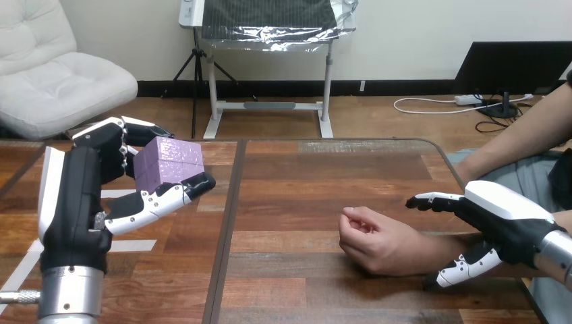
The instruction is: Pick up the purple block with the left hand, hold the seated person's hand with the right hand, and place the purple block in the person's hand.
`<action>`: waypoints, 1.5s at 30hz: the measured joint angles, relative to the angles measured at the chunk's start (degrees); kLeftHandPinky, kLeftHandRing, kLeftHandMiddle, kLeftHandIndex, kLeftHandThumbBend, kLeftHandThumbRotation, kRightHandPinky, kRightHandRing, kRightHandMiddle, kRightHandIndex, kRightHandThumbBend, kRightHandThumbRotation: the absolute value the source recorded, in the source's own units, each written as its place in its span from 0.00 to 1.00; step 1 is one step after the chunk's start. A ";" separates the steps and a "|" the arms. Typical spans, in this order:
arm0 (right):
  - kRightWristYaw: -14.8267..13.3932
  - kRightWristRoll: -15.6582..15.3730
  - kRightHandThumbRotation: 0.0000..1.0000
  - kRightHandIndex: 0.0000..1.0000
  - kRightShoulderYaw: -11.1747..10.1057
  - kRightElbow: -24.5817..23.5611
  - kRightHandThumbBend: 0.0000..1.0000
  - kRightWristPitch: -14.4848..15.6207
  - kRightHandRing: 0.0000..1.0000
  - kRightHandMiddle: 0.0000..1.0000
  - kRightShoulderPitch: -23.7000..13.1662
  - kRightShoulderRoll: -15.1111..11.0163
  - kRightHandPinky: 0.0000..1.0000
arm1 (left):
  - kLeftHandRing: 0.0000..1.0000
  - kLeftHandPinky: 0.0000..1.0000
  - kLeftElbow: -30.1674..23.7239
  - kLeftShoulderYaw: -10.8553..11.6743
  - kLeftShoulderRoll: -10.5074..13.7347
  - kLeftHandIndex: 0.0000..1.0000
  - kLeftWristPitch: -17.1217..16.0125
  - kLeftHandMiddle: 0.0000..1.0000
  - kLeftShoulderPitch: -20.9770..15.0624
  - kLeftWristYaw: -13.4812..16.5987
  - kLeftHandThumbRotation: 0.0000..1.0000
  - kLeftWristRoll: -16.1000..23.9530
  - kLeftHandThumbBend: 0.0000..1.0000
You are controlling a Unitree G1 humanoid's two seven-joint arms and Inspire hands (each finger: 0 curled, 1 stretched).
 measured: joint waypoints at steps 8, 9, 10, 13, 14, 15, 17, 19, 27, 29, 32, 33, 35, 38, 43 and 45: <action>-1.04 -1.41 0.24 0.87 1.30 0.81 1.00 0.89 0.87 0.88 -0.96 -0.01 0.90 | 0.31 0.25 0.00 0.02 0.00 0.40 0.00 0.37 0.00 0.00 0.00 0.03 0.53; -1.13 -1.52 0.23 0.87 1.38 0.93 1.00 0.95 0.87 0.88 -1.08 -0.01 0.90 | 0.31 0.25 0.00 0.02 0.00 0.40 0.00 0.37 0.00 0.00 0.00 0.02 0.53; -1.20 -1.67 0.23 0.87 1.44 1.03 1.00 1.01 0.87 0.88 -1.19 -0.01 0.90 | 0.32 0.25 0.00 0.02 0.00 0.40 0.00 0.37 0.01 0.00 0.00 0.02 0.53; -1.52 -2.25 0.22 0.87 1.78 1.43 1.00 1.26 0.87 0.87 -1.66 -0.01 0.89 | 0.32 0.25 0.00 0.06 0.00 0.40 0.02 0.38 0.04 0.00 0.00 0.00 0.53; -1.71 -2.41 0.22 0.87 1.95 1.68 1.00 1.28 0.86 0.87 -1.84 -0.02 0.89 | 0.32 0.25 0.00 0.07 0.00 0.40 0.02 0.38 0.06 0.00 0.00 0.00 0.53; -1.84 -2.49 0.21 0.87 2.07 1.85 1.00 1.29 0.86 0.87 -1.97 -0.02 0.88 | 0.32 0.25 0.00 0.07 0.00 0.40 0.03 0.38 0.07 0.00 0.00 0.00 0.53; -2.19 -2.68 0.20 0.86 2.40 2.28 1.00 1.29 0.86 0.87 -2.26 -0.03 0.88 | 0.32 0.25 0.00 0.08 -0.01 0.40 0.07 0.38 0.11 0.00 0.00 -0.01 0.53; -2.40 -2.82 0.20 0.86 2.68 2.63 1.00 1.30 0.86 0.86 -2.50 -0.03 0.87 | 0.32 0.25 0.00 0.09 -0.02 0.40 0.11 0.38 0.17 0.00 0.00 -0.04 0.53; -2.86 -3.92 0.21 0.86 3.72 4.20 1.00 1.78 0.85 0.86 -3.77 -0.04 0.84 | 0.31 0.25 0.00 0.10 -0.04 0.40 0.12 0.37 0.43 -0.04 0.00 -0.81 0.53; -2.89 -4.32 0.21 0.86 3.97 4.57 1.00 2.11 0.85 0.86 -4.10 -0.04 0.84 | 0.31 0.25 0.00 0.10 -0.04 0.40 0.12 0.37 0.45 -0.04 0.00 -0.87 0.53; -2.95 -4.66 0.21 0.86 4.41 4.99 1.00 2.49 0.84 0.86 -4.58 -0.05 0.83 | 0.30 0.24 0.00 0.11 -0.04 0.40 0.12 0.37 0.50 -0.04 0.00 -0.87 0.53; -2.99 -4.76 0.21 0.85 4.56 5.17 1.00 2.57 0.84 0.86 -4.73 -0.05 0.82 | 0.30 0.24 0.00 0.11 -0.04 0.40 0.12 0.37 0.52 -0.03 0.00 -0.87 0.53; -3.04 -4.91 0.21 0.85 4.91 5.53 1.00 2.72 0.84 0.85 -5.07 -0.05 0.81 | 0.30 0.24 0.00 0.12 -0.04 0.40 0.12 0.37 0.56 -0.03 0.00 -0.87 0.53; -2.97 -4.95 0.20 0.85 5.28 5.96 1.00 3.12 0.84 0.85 -5.54 -0.05 0.79 | 0.30 0.23 0.00 0.12 -0.04 0.40 0.12 0.37 0.60 -0.03 0.00 -0.87 0.53; -2.11 -4.94 0.19 0.85 5.74 6.32 0.99 4.61 0.85 0.85 -6.36 -0.04 0.74 | 0.30 0.24 -0.01 0.18 -0.04 0.40 0.12 0.37 0.69 -0.03 0.00 -0.97 0.52; -1.64 -4.93 0.18 0.84 5.86 6.58 0.98 5.21 0.85 0.84 -6.74 -0.05 0.73 | 0.30 0.24 -0.01 0.20 -0.04 0.40 0.12 0.37 0.73 -0.03 0.00 -1.00 0.52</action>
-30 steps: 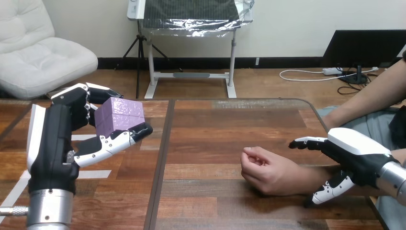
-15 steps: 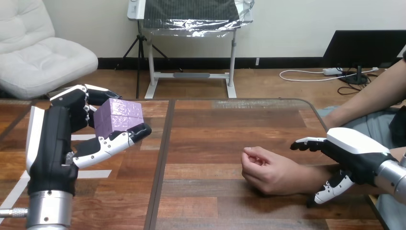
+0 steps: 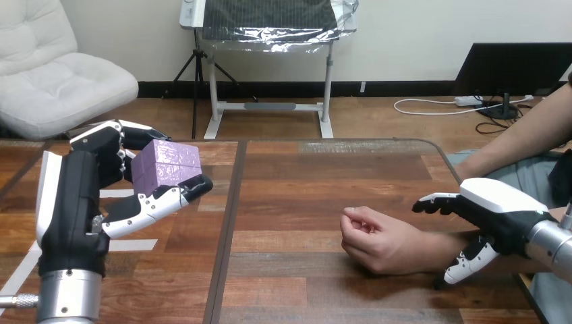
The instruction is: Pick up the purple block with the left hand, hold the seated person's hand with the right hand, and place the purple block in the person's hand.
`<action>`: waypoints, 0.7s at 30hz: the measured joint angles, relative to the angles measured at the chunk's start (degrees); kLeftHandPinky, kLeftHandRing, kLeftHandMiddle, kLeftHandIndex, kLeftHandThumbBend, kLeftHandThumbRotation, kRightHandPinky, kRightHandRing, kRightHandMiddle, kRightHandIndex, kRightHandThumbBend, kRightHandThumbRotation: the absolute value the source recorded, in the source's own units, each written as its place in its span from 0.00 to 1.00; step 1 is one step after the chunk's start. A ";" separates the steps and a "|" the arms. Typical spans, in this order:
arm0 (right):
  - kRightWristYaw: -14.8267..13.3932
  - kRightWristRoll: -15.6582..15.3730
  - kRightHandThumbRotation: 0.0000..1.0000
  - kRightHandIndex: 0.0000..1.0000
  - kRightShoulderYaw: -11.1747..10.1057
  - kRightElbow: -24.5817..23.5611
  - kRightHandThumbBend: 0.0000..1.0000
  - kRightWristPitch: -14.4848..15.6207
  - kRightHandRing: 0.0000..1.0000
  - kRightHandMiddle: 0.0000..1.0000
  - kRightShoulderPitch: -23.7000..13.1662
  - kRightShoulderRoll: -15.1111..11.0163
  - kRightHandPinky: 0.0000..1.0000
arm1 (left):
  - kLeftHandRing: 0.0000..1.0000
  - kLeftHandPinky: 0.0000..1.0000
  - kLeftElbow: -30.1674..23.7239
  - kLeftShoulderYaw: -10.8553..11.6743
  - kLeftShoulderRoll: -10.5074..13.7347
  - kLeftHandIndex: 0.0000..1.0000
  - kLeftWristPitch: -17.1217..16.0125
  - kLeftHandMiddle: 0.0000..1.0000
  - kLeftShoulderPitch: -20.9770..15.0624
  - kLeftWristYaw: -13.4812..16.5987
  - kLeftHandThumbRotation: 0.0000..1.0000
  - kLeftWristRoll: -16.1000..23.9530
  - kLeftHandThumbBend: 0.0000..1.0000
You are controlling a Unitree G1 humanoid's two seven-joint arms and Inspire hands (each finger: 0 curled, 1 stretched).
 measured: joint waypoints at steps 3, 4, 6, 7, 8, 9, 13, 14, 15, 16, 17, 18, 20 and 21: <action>0.66 0.02 0.18 0.83 0.21 0.29 0.97 0.72 0.85 0.84 -0.47 0.00 0.71 | 0.30 0.24 0.00 0.08 0.00 0.40 0.00 0.37 0.04 0.00 0.00 -0.11 0.50; 0.90 0.02 0.18 0.83 0.34 0.36 0.97 0.97 0.85 0.84 -0.63 0.00 0.70 | 0.30 0.24 0.00 0.13 0.00 0.40 0.00 0.37 0.05 0.00 0.00 -0.17 0.49; 1.39 -0.01 0.18 0.83 0.66 0.47 0.96 1.54 0.84 0.84 -1.00 0.00 0.69 | 0.30 0.24 0.00 0.23 0.00 0.40 0.00 0.37 0.05 0.00 0.00 -0.26 0.49; 1.64 -0.01 0.18 0.83 0.87 0.50 0.96 1.84 0.84 0.83 -1.20 0.00 0.69 | 0.30 0.24 0.00 0.29 0.00 0.40 0.00 0.37 0.05 0.00 0.00 -0.31 0.48; 1.99 -0.02 0.18 0.83 1.09 0.60 0.95 2.19 0.84 0.83 -1.46 0.00 0.68 | 0.30 0.24 0.00 0.37 0.00 0.40 0.00 0.37 0.05 -0.01 0.00 -0.42 0.48; 2.19 -0.03 0.19 0.82 1.26 0.66 0.95 2.38 0.83 0.83 -1.63 0.00 0.67 | 0.30 0.24 0.00 0.42 0.00 0.40 0.00 0.37 0.05 -0.02 0.00 -0.53 0.48; 2.96 -0.09 0.21 0.81 1.85 0.96 0.95 3.11 0.79 0.82 -2.27 0.00 0.63 | 0.30 0.24 -0.01 0.71 0.00 0.40 0.00 0.37 0.05 -0.14 0.00 -1.19 0.46; 3.07 -0.10 0.22 0.81 1.98 1.03 0.95 3.25 0.78 0.82 -2.38 0.00 0.62 | 0.30 0.24 -0.01 0.82 0.00 0.40 0.00 0.37 0.06 -0.18 0.00 -1.31 0.46; 3.12 -0.13 0.22 0.80 2.10 1.10 0.95 3.36 0.78 0.82 -2.47 0.00 0.62 | 0.30 0.24 -0.01 0.93 0.00 0.40 0.00 0.37 0.06 -0.21 0.00 -1.39 0.46; 3.15 -0.14 0.22 0.80 2.21 1.19 0.95 3.43 0.78 0.82 -2.56 0.00 0.61 | 0.30 0.24 -0.01 1.05 0.00 0.40 0.00 0.37 0.06 -0.26 0.00 -1.55 0.46; 3.16 -0.14 0.22 0.80 2.30 1.29 0.95 3.50 0.77 0.82 -2.64 0.00 0.61 | 0.30 0.24 -0.01 1.17 0.00 0.40 0.00 0.37 0.06 -0.31 0.00 -1.77 0.46; 3.17 -0.14 0.22 0.79 2.41 1.38 0.95 3.56 0.77 0.81 -2.72 0.00 0.61 | 0.30 0.24 -0.01 1.30 0.00 0.40 0.00 0.37 0.07 -0.36 0.00 -1.91 0.46; 3.21 -0.14 0.21 0.79 2.63 1.55 0.95 3.72 0.76 0.81 -2.88 0.00 0.61 | 0.30 0.24 -0.01 1.52 0.00 0.40 0.00 0.37 0.07 -0.37 0.00 -1.99 0.47; 3.23 -0.14 0.21 0.79 2.76 1.64 0.95 3.80 0.76 0.80 -2.98 0.00 0.60 | 0.30 0.23 -0.01 1.64 0.00 0.40 0.00 0.37 0.07 -0.37 0.00 -1.98 0.47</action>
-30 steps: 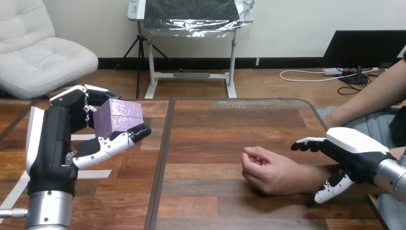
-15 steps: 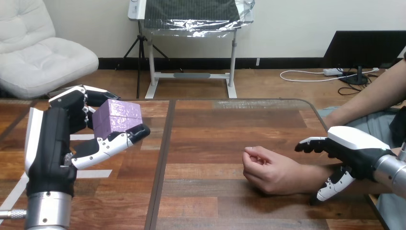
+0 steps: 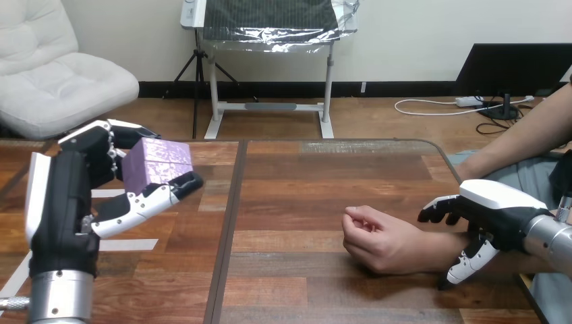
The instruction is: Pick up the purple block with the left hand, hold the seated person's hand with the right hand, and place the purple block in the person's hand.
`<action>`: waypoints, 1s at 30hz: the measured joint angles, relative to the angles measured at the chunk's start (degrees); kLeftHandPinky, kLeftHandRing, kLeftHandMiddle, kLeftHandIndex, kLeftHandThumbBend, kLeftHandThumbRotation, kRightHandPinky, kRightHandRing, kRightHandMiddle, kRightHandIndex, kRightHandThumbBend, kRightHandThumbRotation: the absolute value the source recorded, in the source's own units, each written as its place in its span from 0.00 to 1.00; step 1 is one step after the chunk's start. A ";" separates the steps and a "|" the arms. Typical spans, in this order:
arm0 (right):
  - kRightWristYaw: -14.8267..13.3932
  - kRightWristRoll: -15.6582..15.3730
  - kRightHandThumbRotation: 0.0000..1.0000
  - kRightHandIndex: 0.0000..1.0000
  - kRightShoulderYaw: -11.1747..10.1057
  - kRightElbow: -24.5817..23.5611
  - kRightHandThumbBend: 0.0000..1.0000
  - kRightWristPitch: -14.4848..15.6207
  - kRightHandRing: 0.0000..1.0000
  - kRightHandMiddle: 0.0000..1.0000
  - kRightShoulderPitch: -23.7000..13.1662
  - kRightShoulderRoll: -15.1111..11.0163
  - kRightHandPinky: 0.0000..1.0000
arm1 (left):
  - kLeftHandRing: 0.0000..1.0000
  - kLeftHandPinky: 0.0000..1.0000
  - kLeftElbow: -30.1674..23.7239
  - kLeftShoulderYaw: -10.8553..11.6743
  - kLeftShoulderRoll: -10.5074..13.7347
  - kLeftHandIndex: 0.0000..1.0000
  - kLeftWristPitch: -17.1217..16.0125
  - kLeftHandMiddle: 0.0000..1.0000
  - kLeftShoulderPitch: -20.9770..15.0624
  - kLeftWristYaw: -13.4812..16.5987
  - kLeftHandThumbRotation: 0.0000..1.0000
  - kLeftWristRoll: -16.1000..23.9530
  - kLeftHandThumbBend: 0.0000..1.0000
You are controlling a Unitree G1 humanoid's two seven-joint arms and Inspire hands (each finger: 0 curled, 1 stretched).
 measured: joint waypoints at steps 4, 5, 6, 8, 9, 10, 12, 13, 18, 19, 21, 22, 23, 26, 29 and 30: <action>0.17 0.01 0.20 0.78 0.53 0.47 0.95 0.11 0.75 0.80 -0.41 0.00 0.60 | 0.30 0.23 -0.01 0.39 0.00 0.40 0.00 0.37 0.01 0.03 0.00 0.22 0.48; 0.27 0.01 0.19 0.78 0.61 0.56 0.95 0.11 0.74 0.79 -0.50 0.00 0.60 | 0.30 0.23 -0.01 0.45 0.00 0.40 0.00 0.37 0.01 0.03 0.00 0.25 0.48; 0.40 0.02 0.19 0.78 0.68 0.65 0.95 0.11 0.74 0.79 -0.60 0.00 0.60 | 0.30 0.23 -0.01 0.52 0.00 0.40 0.00 0.37 0.01 0.03 0.00 0.28 0.48; 0.59 0.02 0.19 0.78 0.82 0.79 0.95 0.13 0.74 0.79 -0.75 0.00 0.60 | 0.30 0.23 -0.02 0.60 0.01 0.40 0.00 0.37 0.02 0.03 0.00 0.32 0.48; 0.71 0.02 0.18 0.78 0.89 0.84 0.95 0.18 0.74 0.79 -0.82 0.00 0.60 | 0.30 0.23 -0.03 0.62 0.01 0.40 0.00 0.37 0.02 0.04 0.00 0.35 0.48; 0.87 0.02 0.18 0.78 0.97 0.89 0.94 0.26 0.74 0.79 -0.89 0.00 0.60 | 0.29 0.23 -0.03 0.64 0.01 0.40 0.00 0.37 0.02 0.03 0.00 0.39 0.48; 1.07 0.02 0.18 0.78 1.14 0.99 0.95 0.39 0.73 0.78 -1.03 0.00 0.60 | 0.29 0.23 -0.03 0.65 0.01 0.40 -0.01 0.37 0.02 0.03 0.00 0.46 0.48; 1.25 0.02 0.18 0.78 1.26 1.05 0.95 0.46 0.73 0.78 -1.10 0.00 0.60 | 0.29 0.23 -0.03 0.65 0.01 0.40 -0.01 0.37 0.02 0.03 0.00 0.45 0.48; 2.01 0.02 0.19 0.78 1.57 1.38 0.95 0.51 0.72 0.77 -1.48 0.00 0.58 | 0.29 0.23 -0.03 0.68 0.00 0.40 -0.01 0.37 0.02 0.03 0.00 0.36 0.48; 2.11 0.02 0.19 0.78 1.67 1.47 0.95 0.51 0.71 0.77 -1.59 0.00 0.58 | 0.29 0.23 -0.03 0.70 0.00 0.40 -0.01 0.37 0.02 0.03 0.00 0.27 0.48; 2.28 0.01 0.19 0.78 1.82 1.56 0.95 0.54 0.71 0.77 -1.72 -0.01 0.58 | 0.29 0.23 -0.03 0.74 0.00 0.40 -0.03 0.37 0.02 0.03 0.00 0.15 0.47; 2.39 0.00 0.20 0.78 1.89 1.58 0.95 0.57 0.71 0.77 -1.78 -0.01 0.58 | 0.29 0.23 -0.03 0.77 0.00 0.40 -0.04 0.37 0.02 0.03 0.00 0.09 0.47; 2.50 -0.01 0.20 0.78 1.96 1.58 0.95 0.62 0.71 0.77 -1.82 -0.01 0.58 | 0.29 0.23 -0.03 0.81 0.00 0.40 -0.05 0.37 0.02 0.03 0.00 0.05 0.47; 2.76 -0.07 0.20 0.78 2.29 1.51 0.96 0.98 0.71 0.77 -1.95 -0.01 0.58 | 0.30 0.24 -0.03 0.95 0.00 0.40 -0.07 0.37 0.02 0.03 0.00 0.06 0.47; 2.90 -0.13 0.20 0.77 2.70 1.43 0.95 1.39 0.71 0.77 -2.07 -0.02 0.58 | 0.30 0.24 -0.03 1.11 0.00 0.40 -0.07 0.37 0.02 0.03 0.00 0.06 0.47; 2.96 -0.14 0.20 0.78 2.78 1.40 0.95 1.52 0.71 0.77 -2.09 -0.02 0.58 | 0.30 0.24 -0.03 1.18 0.00 0.40 -0.07 0.37 0.02 0.03 0.00 0.07 0.47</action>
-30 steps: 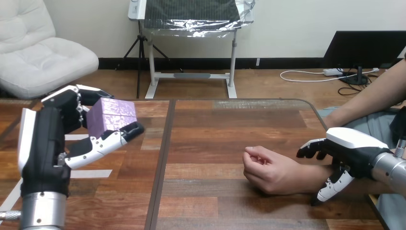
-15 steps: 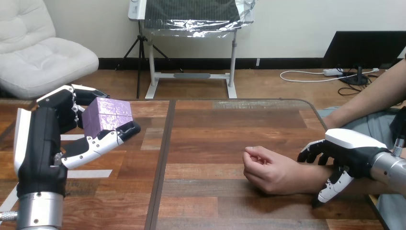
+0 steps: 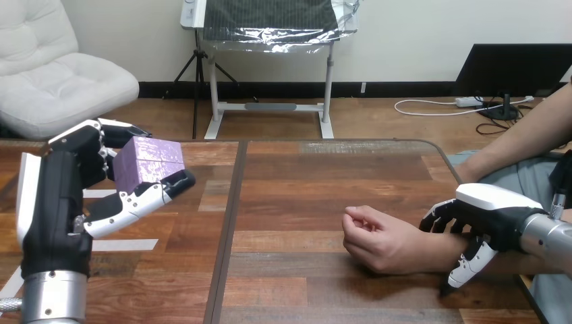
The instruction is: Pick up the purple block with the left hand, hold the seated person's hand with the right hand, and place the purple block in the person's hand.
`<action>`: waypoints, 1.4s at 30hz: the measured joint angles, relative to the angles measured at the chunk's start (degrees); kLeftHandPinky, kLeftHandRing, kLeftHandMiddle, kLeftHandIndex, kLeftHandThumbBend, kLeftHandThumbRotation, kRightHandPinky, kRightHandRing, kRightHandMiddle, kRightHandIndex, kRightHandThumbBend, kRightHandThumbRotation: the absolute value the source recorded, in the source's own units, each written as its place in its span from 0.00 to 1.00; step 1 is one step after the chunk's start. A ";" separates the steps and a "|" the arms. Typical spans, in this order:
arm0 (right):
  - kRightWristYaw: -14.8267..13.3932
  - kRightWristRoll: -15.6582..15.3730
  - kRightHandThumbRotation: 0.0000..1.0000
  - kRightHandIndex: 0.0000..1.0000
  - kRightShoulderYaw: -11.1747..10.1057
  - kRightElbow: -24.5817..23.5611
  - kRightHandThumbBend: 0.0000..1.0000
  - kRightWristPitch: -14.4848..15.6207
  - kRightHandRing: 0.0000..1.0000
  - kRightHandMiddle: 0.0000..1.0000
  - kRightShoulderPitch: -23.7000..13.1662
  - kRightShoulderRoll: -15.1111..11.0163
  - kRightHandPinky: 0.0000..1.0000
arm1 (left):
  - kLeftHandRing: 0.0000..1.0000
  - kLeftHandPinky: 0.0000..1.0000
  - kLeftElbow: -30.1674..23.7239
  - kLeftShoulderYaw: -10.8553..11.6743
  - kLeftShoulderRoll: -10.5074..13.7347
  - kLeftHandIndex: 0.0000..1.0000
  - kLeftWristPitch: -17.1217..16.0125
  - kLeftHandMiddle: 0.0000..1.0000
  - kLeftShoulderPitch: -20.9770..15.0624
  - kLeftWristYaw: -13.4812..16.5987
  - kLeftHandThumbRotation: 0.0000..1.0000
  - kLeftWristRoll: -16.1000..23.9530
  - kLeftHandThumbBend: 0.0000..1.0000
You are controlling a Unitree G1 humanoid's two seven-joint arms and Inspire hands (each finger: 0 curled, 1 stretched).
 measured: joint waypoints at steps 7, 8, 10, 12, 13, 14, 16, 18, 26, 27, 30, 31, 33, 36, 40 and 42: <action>0.56 -0.39 0.19 0.77 0.49 -0.56 0.95 0.88 0.70 0.76 -0.01 -0.03 0.57 | 0.31 0.24 0.00 0.69 0.00 0.40 -0.23 0.38 0.01 0.00 0.00 0.08 0.48; 0.57 -0.40 0.19 0.77 0.53 -0.59 0.95 0.89 0.70 0.76 0.00 -0.02 0.57 | 0.31 0.25 0.00 0.79 0.00 0.40 -0.29 0.38 0.01 0.01 0.00 0.15 0.48; 0.56 -0.41 0.18 0.77 0.62 -0.64 0.95 0.91 0.69 0.76 0.02 -0.03 0.56 | 0.31 0.25 0.00 1.03 0.00 0.40 -0.42 0.38 0.01 0.04 0.00 0.26 0.48; 0.56 -0.41 0.18 0.76 0.69 -0.65 0.95 0.91 0.69 0.76 0.02 -0.03 0.56 | 0.31 0.25 0.00 1.19 0.01 0.40 -0.52 0.38 0.01 0.04 0.00 0.26 0.49; 0.56 -0.41 0.18 0.76 0.74 -0.65 0.95 0.91 0.69 0.76 0.02 -0.03 0.56 | 0.31 0.25 0.00 1.26 0.01 0.40 -0.58 0.38 0.01 0.05 0.00 0.26 0.49; 0.56 -0.44 0.17 0.76 0.80 -0.65 0.95 0.91 0.69 0.76 0.02 -0.03 0.56 | 0.31 0.25 0.00 1.31 0.01 0.40 -0.63 0.38 0.01 0.05 0.00 0.26 0.49; 0.56 -0.50 0.17 0.77 0.94 -0.65 0.95 0.92 0.69 0.76 0.02 -0.05 0.57 | 0.31 0.25 0.00 1.37 0.01 0.40 -0.68 0.38 0.01 0.05 0.00 0.25 0.49; 0.56 -0.59 0.17 0.77 1.08 -0.65 0.95 0.92 0.70 0.76 0.00 -0.06 0.57 | 0.31 0.25 0.00 1.38 0.00 0.40 -0.70 0.38 0.01 0.05 0.00 0.25 0.49; 0.58 -1.38 0.15 0.75 1.64 -0.66 0.95 1.14 0.64 0.71 -0.15 -0.06 0.50 | 0.30 0.24 0.00 1.36 0.00 0.40 -0.71 0.38 0.01 0.04 0.00 0.16 0.47; 0.58 -1.42 0.15 0.75 1.68 -0.67 0.95 1.14 0.62 0.70 -0.15 -0.06 0.49 | 0.30 0.24 0.00 1.36 0.00 0.40 -0.72 0.38 0.00 0.04 0.00 0.16 0.47; 0.58 -1.57 0.14 0.74 1.89 -0.80 0.95 1.27 0.60 0.68 -0.15 -0.06 0.46 | 0.30 0.24 0.00 1.36 0.00 0.40 -0.80 0.37 0.00 0.03 0.00 0.11 0.47; 0.58 -1.61 0.14 0.74 2.01 -0.88 0.95 1.40 0.59 0.68 -0.15 -0.06 0.45 | 0.30 0.24 0.00 1.36 0.00 0.40 -0.83 0.37 0.00 0.02 0.00 0.09 0.47; 0.56 -1.64 0.14 0.72 2.21 -1.06 0.95 1.74 0.56 0.65 -0.15 -0.05 0.42 | 0.30 0.24 0.00 1.36 0.00 0.40 -0.86 0.37 0.00 0.02 0.00 0.09 0.47; 0.53 -1.70 0.14 0.71 2.39 -1.29 0.95 2.11 0.52 0.62 -0.15 -0.04 0.39 | 0.30 0.24 0.00 1.36 0.00 0.40 -0.88 0.37 0.00 0.02 0.00 0.05 0.47; 0.39 -1.74 0.14 0.69 2.57 -1.42 0.94 2.42 0.50 0.60 -0.16 -0.03 0.38 | 0.30 0.24 0.00 1.36 0.00 0.40 -0.89 0.37 0.00 0.02 0.00 0.00 0.47; 0.35 -1.77 0.14 0.68 2.70 -1.43 0.94 2.56 0.49 0.59 -0.20 -0.03 0.37 | 0.30 0.24 0.00 1.36 0.00 0.40 -0.91 0.37 0.00 0.02 0.00 0.00 0.47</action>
